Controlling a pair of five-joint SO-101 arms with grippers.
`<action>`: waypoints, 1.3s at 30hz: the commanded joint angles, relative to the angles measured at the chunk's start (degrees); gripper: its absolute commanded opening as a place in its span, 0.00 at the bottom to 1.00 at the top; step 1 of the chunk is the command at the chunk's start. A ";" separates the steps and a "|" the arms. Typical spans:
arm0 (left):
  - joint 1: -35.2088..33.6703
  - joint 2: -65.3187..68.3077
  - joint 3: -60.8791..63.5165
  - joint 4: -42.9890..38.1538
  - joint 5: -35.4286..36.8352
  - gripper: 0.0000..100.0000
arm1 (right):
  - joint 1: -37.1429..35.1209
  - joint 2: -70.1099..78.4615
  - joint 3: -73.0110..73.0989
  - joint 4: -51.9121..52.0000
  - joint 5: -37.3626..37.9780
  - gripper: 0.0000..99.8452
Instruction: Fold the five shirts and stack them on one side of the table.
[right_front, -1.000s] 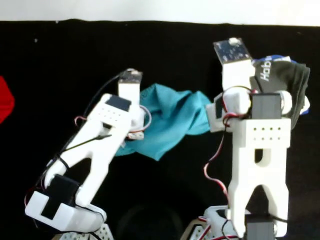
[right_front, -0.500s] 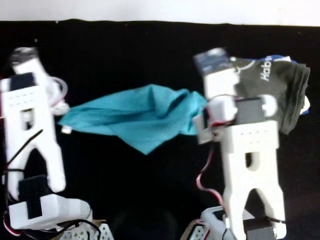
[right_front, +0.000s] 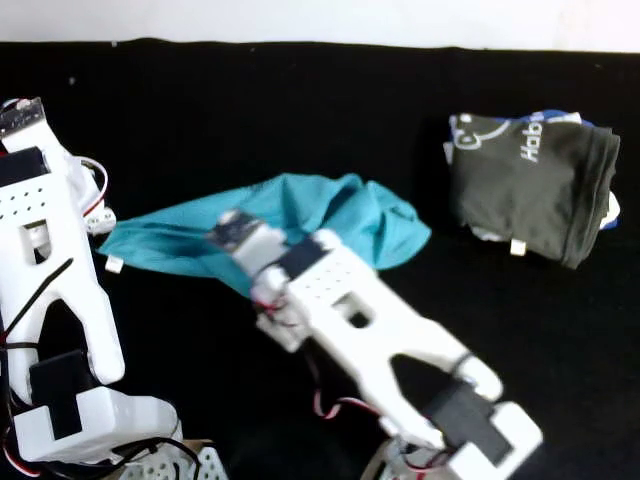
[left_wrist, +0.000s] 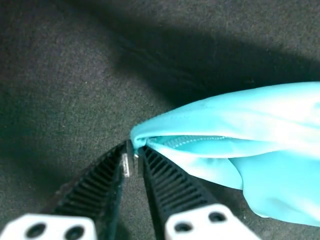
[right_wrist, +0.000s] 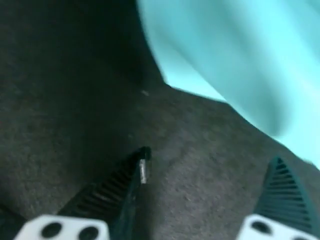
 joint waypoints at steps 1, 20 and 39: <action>-0.48 -0.22 -1.01 -0.09 -0.18 0.01 | -5.58 3.91 -6.90 -0.75 -0.79 0.37; -0.40 -0.66 -1.63 0.09 -0.09 0.01 | 16.66 28.70 -33.89 3.74 -0.62 0.00; -0.40 -0.84 -36.26 23.03 6.95 0.01 | 26.77 12.79 -81.71 28.35 9.67 0.01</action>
